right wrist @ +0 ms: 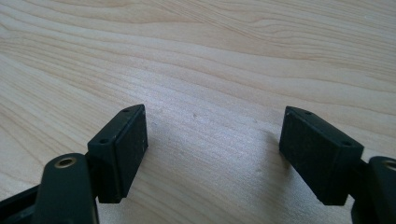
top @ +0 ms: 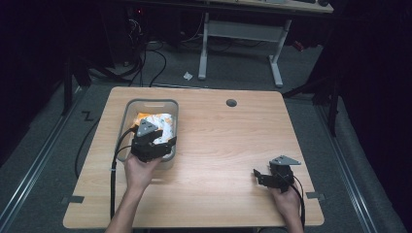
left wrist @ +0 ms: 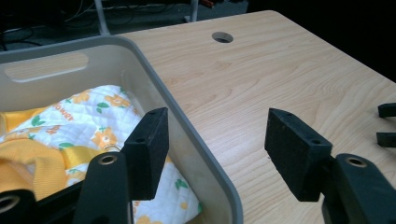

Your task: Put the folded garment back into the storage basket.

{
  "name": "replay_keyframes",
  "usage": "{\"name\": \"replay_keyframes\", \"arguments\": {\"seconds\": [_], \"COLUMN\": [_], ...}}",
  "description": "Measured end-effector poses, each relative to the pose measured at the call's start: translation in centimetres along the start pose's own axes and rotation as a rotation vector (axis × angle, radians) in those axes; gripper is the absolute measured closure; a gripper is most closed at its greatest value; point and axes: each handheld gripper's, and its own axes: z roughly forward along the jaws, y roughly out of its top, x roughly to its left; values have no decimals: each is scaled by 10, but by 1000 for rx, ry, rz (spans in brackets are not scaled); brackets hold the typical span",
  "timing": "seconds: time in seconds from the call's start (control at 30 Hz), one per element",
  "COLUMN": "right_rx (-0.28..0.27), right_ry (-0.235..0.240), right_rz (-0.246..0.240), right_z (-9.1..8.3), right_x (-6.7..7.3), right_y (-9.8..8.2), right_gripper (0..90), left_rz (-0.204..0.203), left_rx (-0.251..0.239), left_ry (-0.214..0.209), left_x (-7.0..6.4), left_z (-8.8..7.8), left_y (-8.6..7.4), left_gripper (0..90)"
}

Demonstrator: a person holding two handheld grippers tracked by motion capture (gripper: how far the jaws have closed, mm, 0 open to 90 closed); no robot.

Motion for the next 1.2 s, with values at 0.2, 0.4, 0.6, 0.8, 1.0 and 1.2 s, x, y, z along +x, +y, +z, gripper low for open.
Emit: {"name": "replay_keyframes", "arguments": {"seconds": [0.2,0.4,0.6,0.8,1.0,1.2], "right_rx": [0,0,0,0,0,0], "right_ry": [0,0,0,0,0,0], "right_rz": [0,0,0,1,0,0], "right_z": [0,0,0,0,0,0], "right_x": [0,0,0,0,0,0], "right_y": [0,0,0,0,0,0], "right_gripper": [236,236,236,237,236,237], "left_rz": [12,11,21,20,29,40], "left_rx": [-8,-8,2,1,13,16], "left_ry": [-22,-46,-73,-96,-124,-141], "left_x": [-9,-16,-24,-31,-39,-47], "left_z": [-1,1,6,8,14,19], "left_y": [-1,-4,-8,-11,-15,-17], "left_gripper": [401,401,400,400,400,399]}}
